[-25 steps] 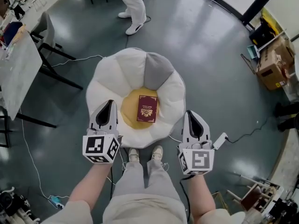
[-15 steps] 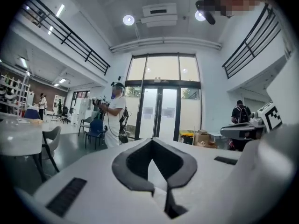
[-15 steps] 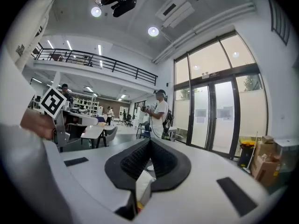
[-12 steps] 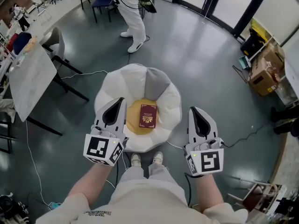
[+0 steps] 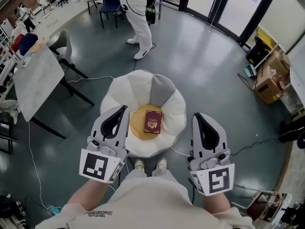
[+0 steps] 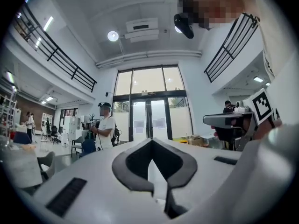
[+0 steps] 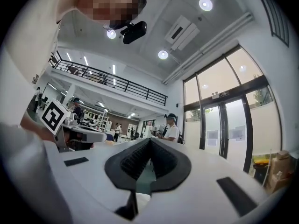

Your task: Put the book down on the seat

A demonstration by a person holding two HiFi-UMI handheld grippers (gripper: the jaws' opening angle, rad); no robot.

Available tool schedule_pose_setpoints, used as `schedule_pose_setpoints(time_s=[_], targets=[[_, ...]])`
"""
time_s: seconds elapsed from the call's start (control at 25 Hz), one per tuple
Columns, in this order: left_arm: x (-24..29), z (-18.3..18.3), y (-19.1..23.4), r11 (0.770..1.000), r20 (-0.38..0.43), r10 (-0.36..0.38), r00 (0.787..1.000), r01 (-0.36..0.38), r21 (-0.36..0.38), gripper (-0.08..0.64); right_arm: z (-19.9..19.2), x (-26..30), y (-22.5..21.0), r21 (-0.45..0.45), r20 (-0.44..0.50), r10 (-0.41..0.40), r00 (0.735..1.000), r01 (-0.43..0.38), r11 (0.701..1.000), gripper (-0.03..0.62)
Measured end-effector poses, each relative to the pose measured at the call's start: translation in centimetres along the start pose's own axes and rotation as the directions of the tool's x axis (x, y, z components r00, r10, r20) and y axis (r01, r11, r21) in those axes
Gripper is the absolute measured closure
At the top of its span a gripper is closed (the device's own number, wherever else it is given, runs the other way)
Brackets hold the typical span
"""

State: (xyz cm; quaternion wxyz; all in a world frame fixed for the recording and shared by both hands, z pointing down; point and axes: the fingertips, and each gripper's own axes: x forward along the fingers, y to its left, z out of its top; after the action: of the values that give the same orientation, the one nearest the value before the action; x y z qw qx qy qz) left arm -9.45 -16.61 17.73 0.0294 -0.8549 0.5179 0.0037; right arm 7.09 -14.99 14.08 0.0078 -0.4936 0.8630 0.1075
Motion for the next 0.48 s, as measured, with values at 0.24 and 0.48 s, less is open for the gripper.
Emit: schedule_pose_setpoints(time_s=[0.24,0.48], targets=[[-0.9,-0.6,-0.5,0.998,-0.022,0.040,0.999,-0.039,0.045,0.555,-1.3,-0.7,0.9,-0.008,-0.050,0.042,0.998,-0.042,0.999,0.592],[-1.0,-1.4,0.1,0.998,-0.038,0.059,0.998,-0.057,0.038,0.555,-2.9,-0.4,1.4,0.018,-0.098,0.081,0.992,-0.079,0.997,0.592]])
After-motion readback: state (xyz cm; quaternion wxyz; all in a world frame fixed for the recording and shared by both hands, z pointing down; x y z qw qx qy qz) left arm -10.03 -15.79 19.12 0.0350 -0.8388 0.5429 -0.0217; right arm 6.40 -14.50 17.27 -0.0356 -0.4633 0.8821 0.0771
